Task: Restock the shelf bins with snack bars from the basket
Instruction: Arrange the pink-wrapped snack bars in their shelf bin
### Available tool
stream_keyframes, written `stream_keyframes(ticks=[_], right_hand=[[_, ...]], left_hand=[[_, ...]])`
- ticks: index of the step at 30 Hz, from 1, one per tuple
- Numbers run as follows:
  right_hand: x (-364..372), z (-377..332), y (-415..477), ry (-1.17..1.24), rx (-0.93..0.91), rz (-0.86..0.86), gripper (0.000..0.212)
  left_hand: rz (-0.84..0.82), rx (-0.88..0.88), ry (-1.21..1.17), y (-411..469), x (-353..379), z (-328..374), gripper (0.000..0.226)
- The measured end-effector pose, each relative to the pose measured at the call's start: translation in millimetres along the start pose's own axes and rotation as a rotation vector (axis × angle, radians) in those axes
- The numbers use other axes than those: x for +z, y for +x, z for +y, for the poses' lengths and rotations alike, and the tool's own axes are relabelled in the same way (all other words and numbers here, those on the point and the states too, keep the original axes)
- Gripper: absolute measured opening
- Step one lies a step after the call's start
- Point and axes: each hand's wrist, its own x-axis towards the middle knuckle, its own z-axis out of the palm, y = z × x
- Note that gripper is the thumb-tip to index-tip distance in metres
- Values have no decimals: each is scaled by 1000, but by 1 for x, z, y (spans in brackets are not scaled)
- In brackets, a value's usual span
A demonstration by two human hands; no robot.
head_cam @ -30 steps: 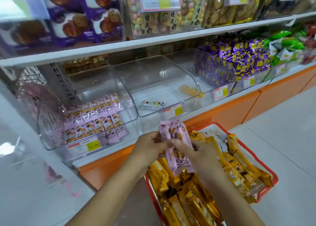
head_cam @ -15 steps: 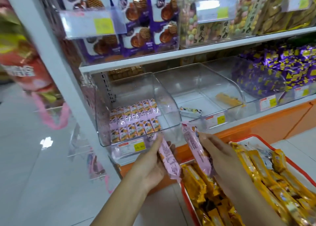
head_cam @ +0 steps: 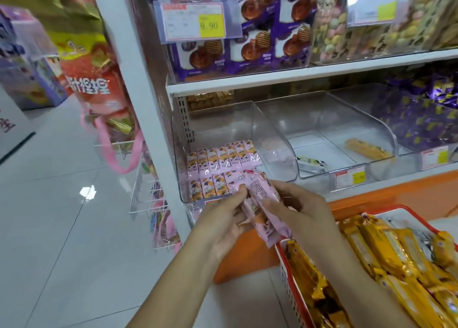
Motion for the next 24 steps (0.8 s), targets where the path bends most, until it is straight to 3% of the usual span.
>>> stream_keyframes(ticks=[4,9,14,19,21,24], right_hand=[[15,-3,12,-370,-241,38,53],[27,-16,27,-757,-338,-94,67],[24,-36,59,-757,-287,-65,71],[24,-42,125,-1301,-156,25,48],[30,-31,137,-1487,-65,-29,30],[35,-12,143,-1577,3,-91,31]], left_hand=[[53,94,9,2,-3,5,23],[55,109,-157,7,-7,15,31],[60,171,-114,16,-5,23,18],[366,515,828,25,-19,26,19],[378,552,1074,27,-24,23,19],[365,532,1260,29,-28,19,21]])
